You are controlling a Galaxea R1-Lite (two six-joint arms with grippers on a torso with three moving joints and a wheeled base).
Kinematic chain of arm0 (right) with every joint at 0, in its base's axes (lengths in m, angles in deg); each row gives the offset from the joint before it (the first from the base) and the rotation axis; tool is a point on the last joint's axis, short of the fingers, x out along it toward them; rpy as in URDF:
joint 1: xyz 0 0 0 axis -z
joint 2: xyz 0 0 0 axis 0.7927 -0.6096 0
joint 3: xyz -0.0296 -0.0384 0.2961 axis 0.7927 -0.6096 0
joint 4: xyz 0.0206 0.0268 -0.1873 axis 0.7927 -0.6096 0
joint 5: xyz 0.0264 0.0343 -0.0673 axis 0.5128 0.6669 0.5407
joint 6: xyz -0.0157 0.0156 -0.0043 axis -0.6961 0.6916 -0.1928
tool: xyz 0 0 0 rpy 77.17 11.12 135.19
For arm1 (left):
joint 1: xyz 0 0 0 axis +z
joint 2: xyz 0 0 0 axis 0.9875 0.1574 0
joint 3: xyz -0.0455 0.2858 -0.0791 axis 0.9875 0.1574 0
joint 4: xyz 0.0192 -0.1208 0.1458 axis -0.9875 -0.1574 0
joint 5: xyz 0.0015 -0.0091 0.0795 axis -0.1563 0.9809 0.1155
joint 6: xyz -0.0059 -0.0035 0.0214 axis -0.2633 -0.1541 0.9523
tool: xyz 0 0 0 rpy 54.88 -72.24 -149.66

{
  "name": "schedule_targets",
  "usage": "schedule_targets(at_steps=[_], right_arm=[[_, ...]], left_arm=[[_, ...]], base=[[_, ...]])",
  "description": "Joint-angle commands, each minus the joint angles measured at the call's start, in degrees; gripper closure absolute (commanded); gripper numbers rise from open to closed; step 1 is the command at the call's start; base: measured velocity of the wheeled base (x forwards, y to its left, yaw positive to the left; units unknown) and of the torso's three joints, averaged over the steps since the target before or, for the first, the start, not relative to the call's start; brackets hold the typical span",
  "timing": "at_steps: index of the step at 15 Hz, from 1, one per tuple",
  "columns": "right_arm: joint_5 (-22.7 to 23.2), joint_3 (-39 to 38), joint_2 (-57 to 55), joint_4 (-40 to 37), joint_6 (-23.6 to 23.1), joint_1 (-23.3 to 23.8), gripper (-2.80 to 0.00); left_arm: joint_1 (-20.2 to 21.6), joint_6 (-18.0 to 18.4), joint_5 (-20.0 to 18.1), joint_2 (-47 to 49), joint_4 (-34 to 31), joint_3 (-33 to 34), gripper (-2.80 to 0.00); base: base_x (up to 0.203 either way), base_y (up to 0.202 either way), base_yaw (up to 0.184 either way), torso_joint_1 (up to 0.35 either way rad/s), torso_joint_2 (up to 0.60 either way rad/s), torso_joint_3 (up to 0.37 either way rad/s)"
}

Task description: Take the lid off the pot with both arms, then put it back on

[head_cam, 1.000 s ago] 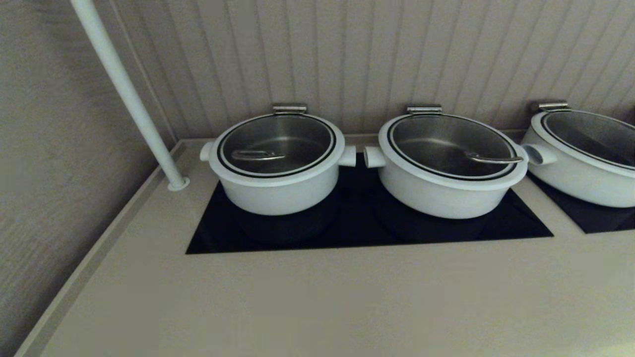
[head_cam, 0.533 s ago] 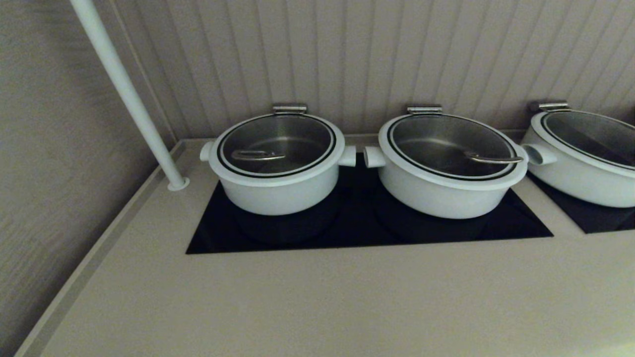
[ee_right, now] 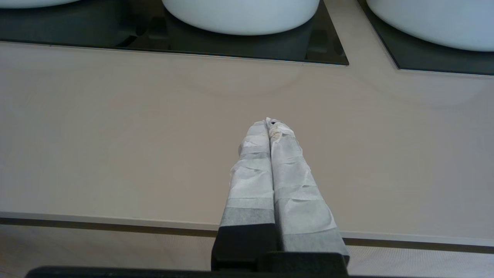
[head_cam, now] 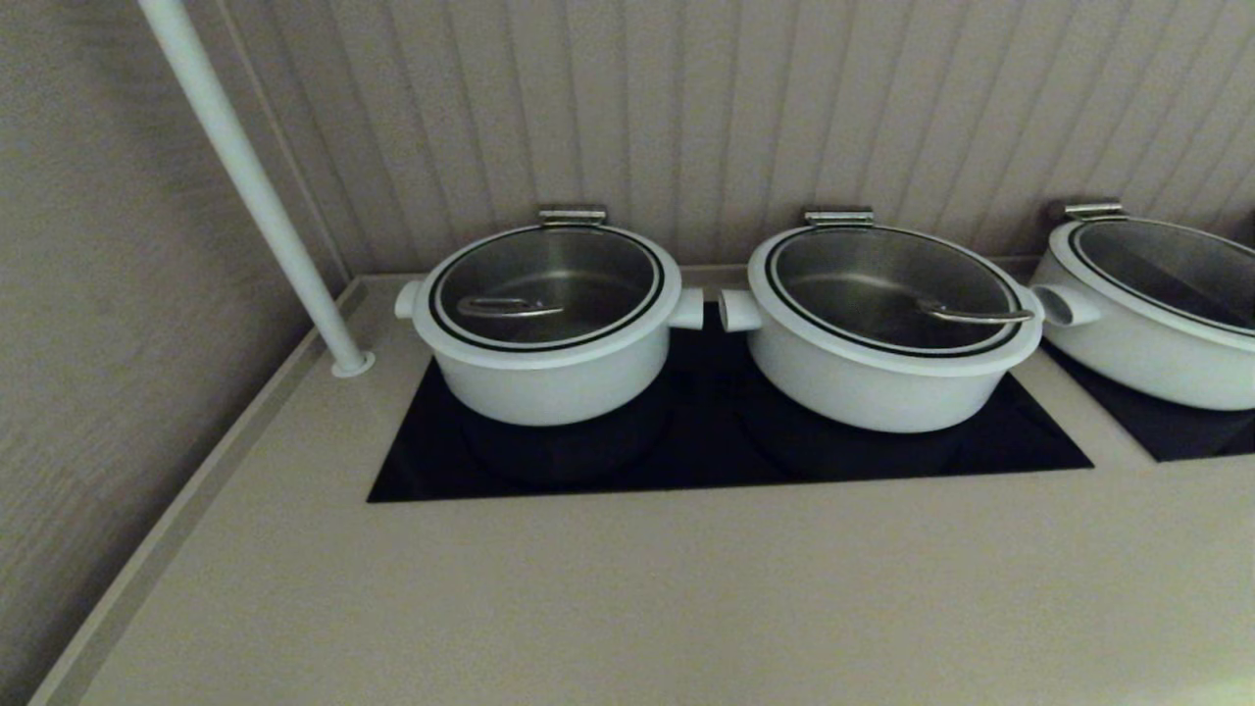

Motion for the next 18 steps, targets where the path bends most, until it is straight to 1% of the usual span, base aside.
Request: schedule_targets(at_steps=[1, 5, 10, 13, 18], right_arm=[[0.03, 0.0, 0.02, 0.01, -0.06, 0.04, 0.0], [0.04, 0.0, -0.03, 0.01, -0.06, -0.04, 0.0], [0.03, 0.0, 0.02, 0.01, -0.06, -0.04, 0.0], [0.03, 0.0, -0.04, 0.01, -0.06, -0.01, 0.0], [0.03, 0.0, 0.02, 0.01, -0.06, -0.04, 0.0]], left_arm=[[0.0, -0.15, 0.15, -0.05, 0.02, 0.0, 0.0], [0.0, -4.5, 0.5, -0.05, 0.11, 0.0, 0.0], [0.0, -4.14, 0.45, -0.05, 0.11, 0.0, 0.0], [0.0, -1.91, 0.06, -0.05, 0.02, 0.0, 0.0], [0.0, -2.25, 0.22, -0.05, 0.02, 0.0, 0.0]], base=[[0.0, 0.0, 0.0, 0.0, 0.0, 0.0], [0.0, 0.0, 0.0, 0.0, 0.0, 0.0], [0.0, 0.0, 0.0, 0.0, 0.0, 0.0], [0.0, 0.0, 0.0, 0.0, 0.0, 0.0], [0.0, 0.0, 0.0, 0.0, 0.0, 0.0]])
